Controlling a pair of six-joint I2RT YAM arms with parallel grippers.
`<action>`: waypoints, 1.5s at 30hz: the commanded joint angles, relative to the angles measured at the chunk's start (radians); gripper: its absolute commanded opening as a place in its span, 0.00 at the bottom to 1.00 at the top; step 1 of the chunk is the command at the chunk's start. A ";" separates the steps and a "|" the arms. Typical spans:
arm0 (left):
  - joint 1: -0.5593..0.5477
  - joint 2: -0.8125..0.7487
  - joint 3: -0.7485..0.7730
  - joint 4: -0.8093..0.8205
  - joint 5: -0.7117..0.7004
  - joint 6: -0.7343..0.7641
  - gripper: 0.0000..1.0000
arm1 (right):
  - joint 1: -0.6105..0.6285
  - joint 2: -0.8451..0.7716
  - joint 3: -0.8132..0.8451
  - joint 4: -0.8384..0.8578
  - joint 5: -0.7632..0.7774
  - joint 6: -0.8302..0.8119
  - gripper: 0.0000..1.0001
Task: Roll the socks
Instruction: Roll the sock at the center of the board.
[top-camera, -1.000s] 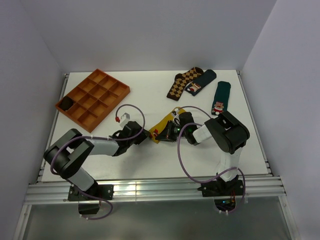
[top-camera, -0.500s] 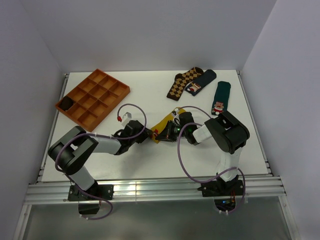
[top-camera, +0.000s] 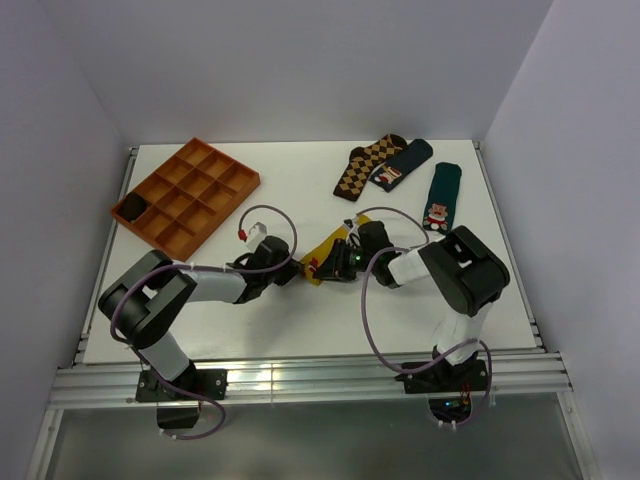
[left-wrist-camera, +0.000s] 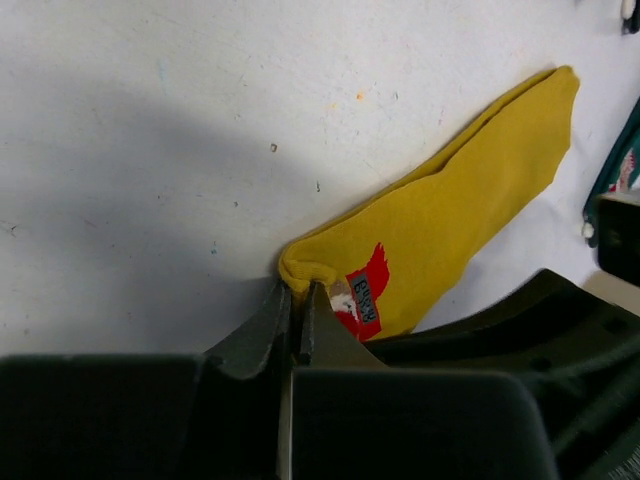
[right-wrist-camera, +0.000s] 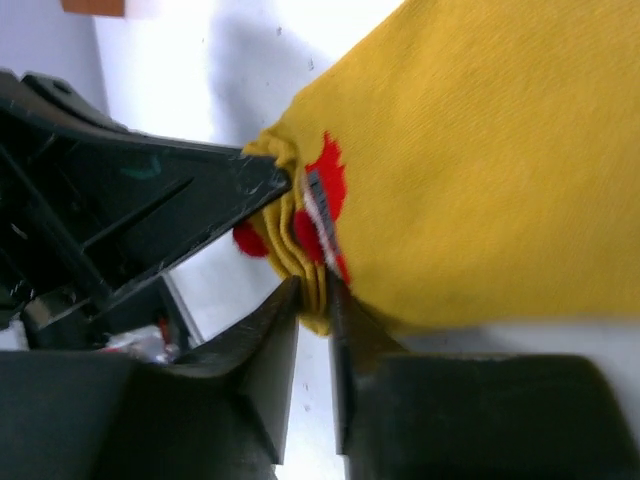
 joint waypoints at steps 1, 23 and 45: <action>-0.007 0.002 0.026 -0.240 -0.082 0.060 0.00 | 0.013 -0.125 -0.026 -0.136 0.103 -0.130 0.34; -0.082 0.053 0.330 -0.664 -0.167 0.221 0.00 | 0.308 -0.331 -0.137 0.036 0.522 -0.489 0.42; -0.079 0.123 0.491 -0.820 -0.110 0.322 0.00 | 0.619 -0.352 -0.241 0.251 1.023 -0.671 0.58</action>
